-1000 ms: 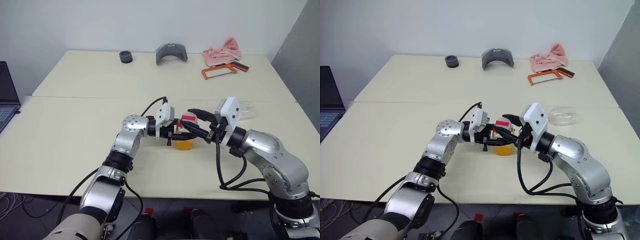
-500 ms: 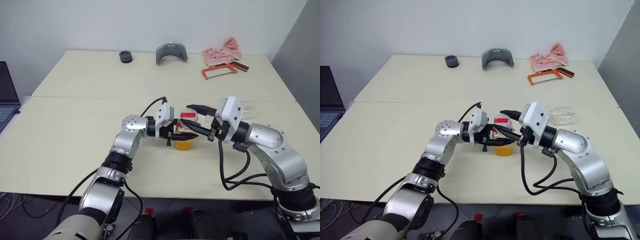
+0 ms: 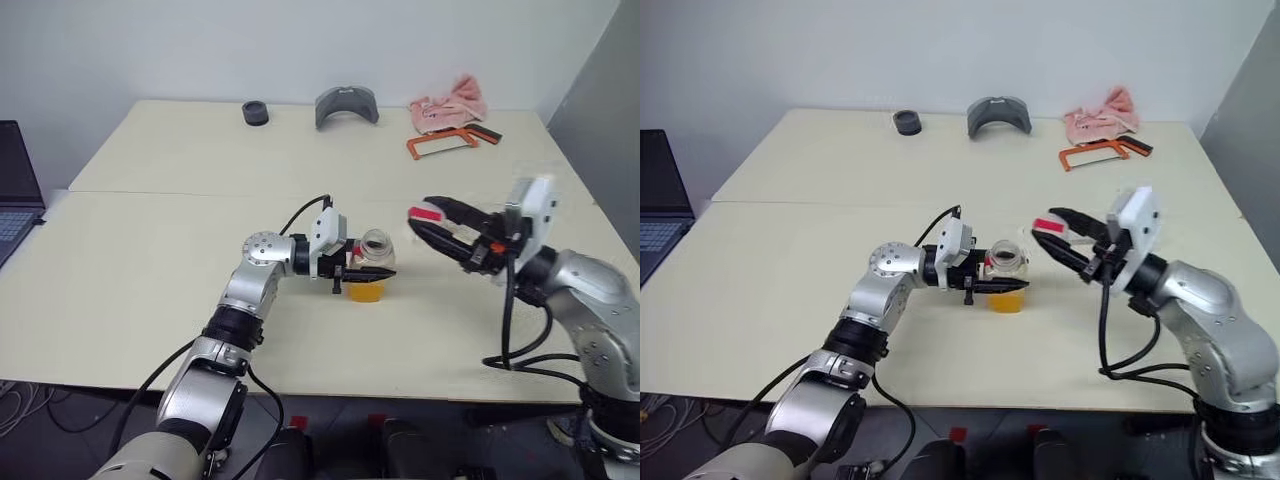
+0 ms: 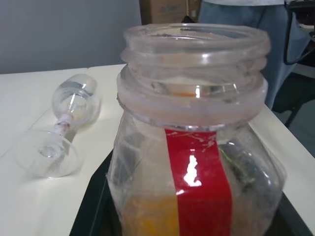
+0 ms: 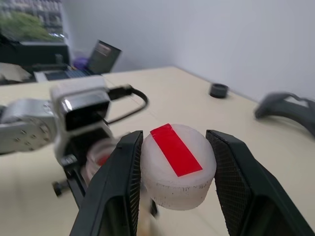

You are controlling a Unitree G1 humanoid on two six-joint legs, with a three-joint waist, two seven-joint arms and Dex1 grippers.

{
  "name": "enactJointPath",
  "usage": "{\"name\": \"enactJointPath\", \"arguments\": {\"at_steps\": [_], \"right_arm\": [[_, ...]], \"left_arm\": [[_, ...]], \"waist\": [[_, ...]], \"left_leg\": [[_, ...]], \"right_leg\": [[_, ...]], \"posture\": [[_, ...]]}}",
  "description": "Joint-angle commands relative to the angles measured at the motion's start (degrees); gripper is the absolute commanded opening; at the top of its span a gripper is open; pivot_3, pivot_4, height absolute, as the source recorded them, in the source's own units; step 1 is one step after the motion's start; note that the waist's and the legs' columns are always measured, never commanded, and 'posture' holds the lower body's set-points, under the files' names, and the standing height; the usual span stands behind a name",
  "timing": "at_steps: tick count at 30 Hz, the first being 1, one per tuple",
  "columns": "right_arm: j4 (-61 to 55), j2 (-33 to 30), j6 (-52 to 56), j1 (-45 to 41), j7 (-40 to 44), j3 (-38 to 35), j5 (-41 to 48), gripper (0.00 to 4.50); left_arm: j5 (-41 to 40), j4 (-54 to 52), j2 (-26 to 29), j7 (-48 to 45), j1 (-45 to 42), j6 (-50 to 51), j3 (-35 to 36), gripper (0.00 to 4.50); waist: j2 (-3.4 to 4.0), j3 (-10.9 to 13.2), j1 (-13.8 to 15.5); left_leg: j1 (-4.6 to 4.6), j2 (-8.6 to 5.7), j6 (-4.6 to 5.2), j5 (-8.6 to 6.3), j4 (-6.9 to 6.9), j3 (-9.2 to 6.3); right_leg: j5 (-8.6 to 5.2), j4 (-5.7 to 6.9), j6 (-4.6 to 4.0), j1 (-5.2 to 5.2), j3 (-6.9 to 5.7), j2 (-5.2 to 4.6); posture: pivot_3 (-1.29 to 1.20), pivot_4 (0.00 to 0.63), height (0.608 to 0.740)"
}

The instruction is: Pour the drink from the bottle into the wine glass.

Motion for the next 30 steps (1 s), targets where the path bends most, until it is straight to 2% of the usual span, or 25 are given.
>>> {"name": "enactJointPath", "arguments": {"at_steps": [1, 4, 7, 11, 15, 19, 23, 25, 30], "right_arm": [[0.7, -2.1, -1.8, 8.9, 0.2, -4.7, -3.8, 1.74], [5.8, -1.7, -5.7, 16.1, -2.0, -4.0, -10.1, 1.74], [12.1, 1.2, -10.4, 18.1, -5.5, -2.8, -15.5, 1.74], [15.7, 3.9, -12.0, 18.8, -5.3, -3.6, -15.5, 3.05], [14.2, 2.2, -11.0, 20.8, -1.8, -6.5, -12.5, 4.44], [10.0, -3.0, -10.2, 23.5, 2.1, -9.3, -12.1, 4.5], [2.7, -5.4, -5.6, 20.1, 3.9, -6.7, -7.0, 4.5], [-0.1, -4.8, -3.0, 14.4, 4.2, -0.6, -5.5, 4.5], [3.0, 3.7, -0.6, -3.7, 0.8, 16.1, -9.8, 4.5]], "left_arm": [[-1.0, -1.6, 0.4, 0.8, -0.3, -0.8, 1.1, 1.68], [-1.1, -1.2, 0.6, 0.7, -0.7, -0.8, 1.2, 1.68], [-1.2, -0.8, 0.6, 0.8, -1.0, -0.8, 1.3, 1.68], [-1.5, -1.0, 0.8, 1.4, -1.3, -0.3, 1.9, 1.68], [-2.2, -1.6, 1.8, 3.9, -1.1, 0.7, 4.0, 1.68], [-3.6, -3.3, 3.5, 9.8, -0.5, 2.6, 8.3, 1.68], [-2.5, -3.7, 6.0, 18.0, 0.6, 2.4, 12.9, 1.68], [-0.9, -1.6, 7.3, 25.3, 0.5, 1.8, 16.1, 1.68], [0.7, 4.2, 10.7, 37.7, 0.5, 0.8, 21.5, 1.68]], "waist": [[-0.01, 0.0, 0.1], [-0.01, 0.0, 0.1], [-0.01, 0.0, -0.3], [0.02, 0.0, -0.4], [0.01, 0.0, -0.1], [0.01, 0.0, -0.1], [0.01, 0.0, -0.5], [0.01, 0.0, -0.6], [-0.03, 0.0, -1.2]], "left_leg": [[-0.01, -0.02, 0.0, 0.0, -0.01, 0.01], [0.01, -0.04, 0.01, 0.0, 0.0, 0.1], [0.13, -0.05, 0.01, 0.0, 0.0, 0.27], [0.24, -0.03, 0.01, 0.01, -0.02, 0.37], [0.2, 0.0, 0.01, 0.02, -0.01, 0.32], [0.19, 0.0, 0.02, 0.01, 0.0, 0.32], [0.23, 0.03, 0.01, 0.01, -0.01, 0.32], [0.25, 0.07, 0.01, 0.02, -0.01, 0.26], [0.25, 0.07, -0.08, 0.08, 0.0, 0.05]], "right_leg": [[0.0, -0.04, 0.0, 0.0, 0.0, 0.0], [0.0, -0.03, 0.0, 0.03, 0.04, 0.01], [0.0, 0.06, 0.0, 0.03, 0.17, 0.05], [-0.01, 0.17, 0.01, 0.01, 0.22, 0.18], [-0.01, 0.16, 0.01, 0.02, 0.21, 0.15], [-0.01, 0.16, 0.01, 0.02, 0.22, 0.07], [-0.01, 0.15, 0.02, 0.03, 0.21, 0.16], [-0.01, 0.16, 0.02, 0.04, 0.17, 0.18], [-0.01, 0.18, 0.02, 0.01, 0.05, 0.17]], "posture": [[0.0, 0.15, 0.74], [0.0, 0.15, 0.74], [0.0, 0.15, 0.74], [0.0, 0.15, 0.74], [0.0, 0.15, 0.74], [0.0, 0.15, 0.74], [0.0, 0.15, 0.74], [0.0, 0.15, 0.74], [0.0, 0.15, 0.74]]}}
